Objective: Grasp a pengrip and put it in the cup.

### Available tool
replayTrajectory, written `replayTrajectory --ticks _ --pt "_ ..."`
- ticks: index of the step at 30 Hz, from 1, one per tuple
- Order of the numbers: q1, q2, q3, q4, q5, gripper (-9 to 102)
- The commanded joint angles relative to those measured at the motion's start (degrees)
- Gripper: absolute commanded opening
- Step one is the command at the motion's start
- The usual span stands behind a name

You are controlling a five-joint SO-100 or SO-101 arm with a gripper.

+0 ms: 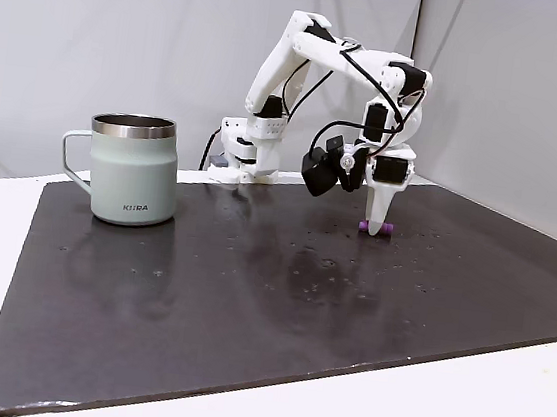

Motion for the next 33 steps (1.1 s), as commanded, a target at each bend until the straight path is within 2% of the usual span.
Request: replayTrajectory --ticks 1,8,17,28,33 --pt "0.70 0.44 -2.90 1.41 -1.32 2" --pt "2.11 3.87 -3.08 4.48 -2.64 0" --pt "7.82 20.13 -3.08 12.04 -8.96 0" --pt "29.44 30.41 -8.53 21.18 -23.47 0" --pt "40.43 31.29 -10.81 21.88 -31.46 0"
